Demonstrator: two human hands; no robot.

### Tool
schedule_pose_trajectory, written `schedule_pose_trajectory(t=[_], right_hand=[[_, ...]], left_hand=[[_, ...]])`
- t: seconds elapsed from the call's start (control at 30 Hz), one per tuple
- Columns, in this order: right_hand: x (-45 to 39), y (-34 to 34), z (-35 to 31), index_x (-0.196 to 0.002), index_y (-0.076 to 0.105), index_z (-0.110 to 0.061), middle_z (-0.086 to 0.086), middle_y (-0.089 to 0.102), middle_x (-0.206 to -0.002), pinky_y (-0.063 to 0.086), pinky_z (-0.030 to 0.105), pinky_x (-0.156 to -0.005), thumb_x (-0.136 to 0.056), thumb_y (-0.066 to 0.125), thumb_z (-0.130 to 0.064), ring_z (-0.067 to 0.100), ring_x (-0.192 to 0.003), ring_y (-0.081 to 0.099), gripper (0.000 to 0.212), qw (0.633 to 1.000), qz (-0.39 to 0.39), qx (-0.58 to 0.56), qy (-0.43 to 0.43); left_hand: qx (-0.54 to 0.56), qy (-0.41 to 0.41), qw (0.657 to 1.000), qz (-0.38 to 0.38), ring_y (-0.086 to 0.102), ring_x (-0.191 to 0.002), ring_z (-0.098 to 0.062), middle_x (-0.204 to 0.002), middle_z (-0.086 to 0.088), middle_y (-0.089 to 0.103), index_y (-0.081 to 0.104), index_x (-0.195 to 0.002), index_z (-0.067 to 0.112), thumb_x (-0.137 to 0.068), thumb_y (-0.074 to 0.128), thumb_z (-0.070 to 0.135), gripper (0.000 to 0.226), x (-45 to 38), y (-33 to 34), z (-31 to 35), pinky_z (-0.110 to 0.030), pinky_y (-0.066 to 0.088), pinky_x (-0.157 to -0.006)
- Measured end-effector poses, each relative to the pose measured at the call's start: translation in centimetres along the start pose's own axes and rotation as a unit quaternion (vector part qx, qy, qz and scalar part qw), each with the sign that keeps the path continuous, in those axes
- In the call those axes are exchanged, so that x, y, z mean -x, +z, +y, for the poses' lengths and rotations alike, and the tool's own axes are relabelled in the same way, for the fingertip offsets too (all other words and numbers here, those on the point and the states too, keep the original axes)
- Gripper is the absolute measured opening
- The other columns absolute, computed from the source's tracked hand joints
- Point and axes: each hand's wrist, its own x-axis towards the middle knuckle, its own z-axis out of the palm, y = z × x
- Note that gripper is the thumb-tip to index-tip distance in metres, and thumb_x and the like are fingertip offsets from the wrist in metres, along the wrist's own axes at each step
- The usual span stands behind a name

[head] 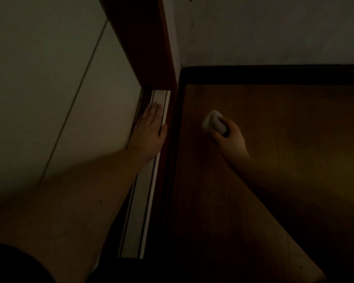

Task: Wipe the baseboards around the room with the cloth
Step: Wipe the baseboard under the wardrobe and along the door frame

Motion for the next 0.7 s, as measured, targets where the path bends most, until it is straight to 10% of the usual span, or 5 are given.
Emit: schedule_pose_trajectory(t=[0.7], right_hand=[[-19.2, 7.3, -3.3, -0.147, 0.042, -0.009, 0.013, 0.045, -0.148, 0.037, 0.030, -0.110, -0.099, 0.057, -0.018, 0.025, -0.135, 0.044, 0.051, 0.993, -0.075, 0.078, -0.056]], left_hand=[[0.031, 0.016, 0.999, -0.010, 0.005, -0.153, -0.020, -0.164, -0.001, 0.010, 0.017, -0.156, 0.013, -0.102, 0.024, 0.037, 0.060, -0.5, 0.6, 0.1, -0.039, 0.012, -0.124]])
